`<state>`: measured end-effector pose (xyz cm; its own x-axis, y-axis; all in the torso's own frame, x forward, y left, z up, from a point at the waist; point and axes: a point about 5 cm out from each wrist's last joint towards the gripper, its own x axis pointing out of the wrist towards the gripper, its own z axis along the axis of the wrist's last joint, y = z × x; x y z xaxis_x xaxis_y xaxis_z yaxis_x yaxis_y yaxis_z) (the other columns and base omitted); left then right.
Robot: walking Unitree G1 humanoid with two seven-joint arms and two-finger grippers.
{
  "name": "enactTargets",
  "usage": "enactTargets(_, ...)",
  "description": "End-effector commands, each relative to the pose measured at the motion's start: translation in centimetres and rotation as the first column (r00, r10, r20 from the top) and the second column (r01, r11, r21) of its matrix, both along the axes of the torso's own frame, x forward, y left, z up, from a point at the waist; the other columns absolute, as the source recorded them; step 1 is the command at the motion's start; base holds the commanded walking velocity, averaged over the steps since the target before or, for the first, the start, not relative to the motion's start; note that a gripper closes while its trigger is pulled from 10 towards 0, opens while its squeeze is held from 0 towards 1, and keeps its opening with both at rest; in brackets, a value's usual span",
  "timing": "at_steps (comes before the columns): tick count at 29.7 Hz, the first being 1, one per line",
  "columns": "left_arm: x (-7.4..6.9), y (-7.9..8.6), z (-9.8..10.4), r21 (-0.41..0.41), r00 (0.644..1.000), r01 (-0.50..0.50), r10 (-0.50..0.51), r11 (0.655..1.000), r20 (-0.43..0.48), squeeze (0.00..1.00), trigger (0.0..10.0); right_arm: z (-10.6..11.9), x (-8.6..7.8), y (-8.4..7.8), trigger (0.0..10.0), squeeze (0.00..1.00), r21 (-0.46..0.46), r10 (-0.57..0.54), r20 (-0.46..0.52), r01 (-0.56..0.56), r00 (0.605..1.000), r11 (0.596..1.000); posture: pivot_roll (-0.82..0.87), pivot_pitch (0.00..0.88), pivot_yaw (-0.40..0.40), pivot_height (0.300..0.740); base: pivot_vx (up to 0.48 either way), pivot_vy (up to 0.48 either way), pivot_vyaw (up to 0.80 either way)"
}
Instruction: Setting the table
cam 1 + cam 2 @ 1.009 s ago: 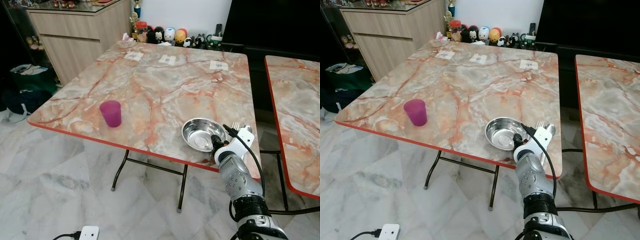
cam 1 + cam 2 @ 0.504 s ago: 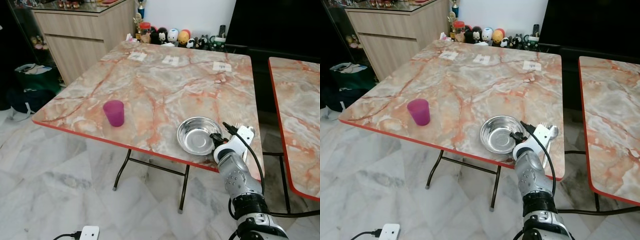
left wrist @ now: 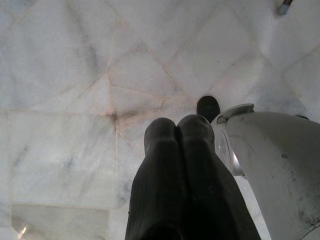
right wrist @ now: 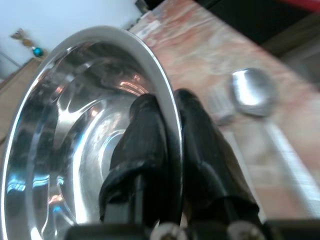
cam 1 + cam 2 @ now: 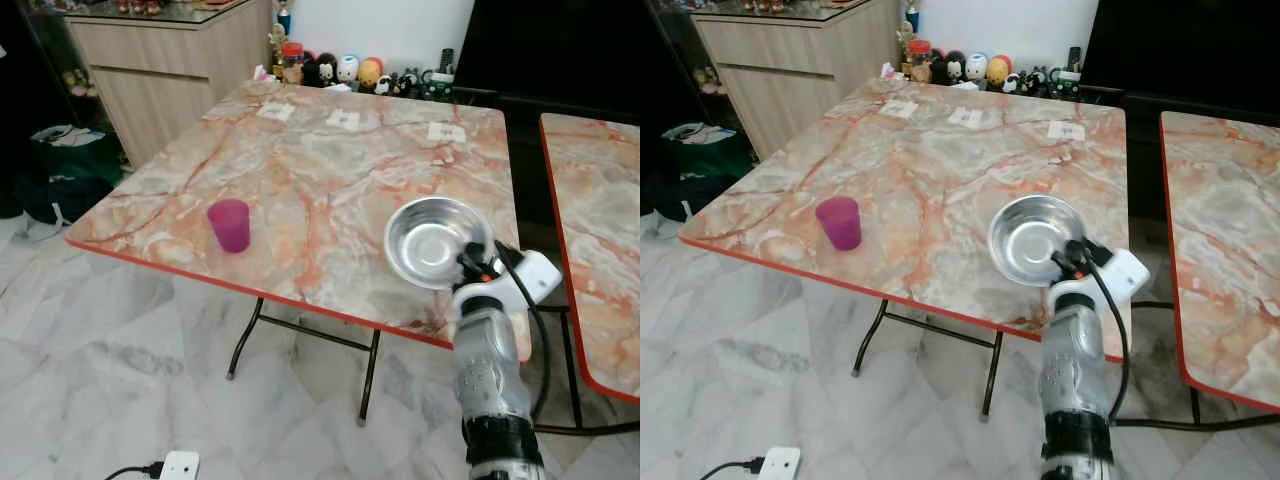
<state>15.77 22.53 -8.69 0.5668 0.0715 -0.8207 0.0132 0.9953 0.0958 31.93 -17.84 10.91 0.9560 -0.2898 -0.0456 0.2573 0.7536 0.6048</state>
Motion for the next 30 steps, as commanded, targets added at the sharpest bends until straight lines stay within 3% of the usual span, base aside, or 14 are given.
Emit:
enactTargets(1, -0.4, 0.1, -0.2, 0.012, 1.000, 0.018, -0.018, 1.000, -0.020, 0.00, 10.0, 1.6, -0.9, -0.7, 10.0, 0.00, -0.028, -0.059, 0.073, 0.061, 0.996, 0.998, 0.10, 0.000, -0.001, 0.740, 0.000, -0.349, 0.00)
enactTargets(7, -0.4, 0.1, -0.2, 0.015, 1.000, 0.022, -0.022, 1.000, -0.022, 0.00, 10.0, 2.5, -1.8, -0.9, 10.0, 0.00, -0.042, -0.065, 0.119, 0.070, 0.991, 0.997, 0.09, 0.000, -0.002, 0.740, 0.000, -0.347, -0.65)
enactTargets(10, -0.4, 0.1, -0.2, 0.019, 0.999, 0.024, -0.023, 1.000, -0.021, 0.00, 10.0, 2.7, -1.9, -1.2, 10.0, 0.00, -0.086, -0.077, 0.124, 0.088, 0.989, 0.992, 0.10, 0.000, -0.005, 0.740, 0.000, -0.381, 0.00)
enactTargets(22, -0.3, 0.2, -0.1, 0.029, 0.999, 0.031, -0.030, 0.999, -0.024, 0.00, 10.0, 3.0, -1.6, -0.9, 10.0, 0.00, -0.088, -0.075, 0.111, 0.085, 0.991, 0.993, 0.09, 0.000, -0.003, 0.740, 0.000, -0.422, 0.00)
enactTargets(30, -0.4, 0.3, -0.1, 0.037, 0.999, 0.045, -0.044, 0.998, -0.031, 0.00, 10.0, 3.0, -1.8, -2.3, 10.0, 0.00, -0.098, -0.125, 0.092, 0.134, 0.988, 0.986, 0.07, 0.000, 0.009, 0.740, 0.000, -0.420, -0.31)
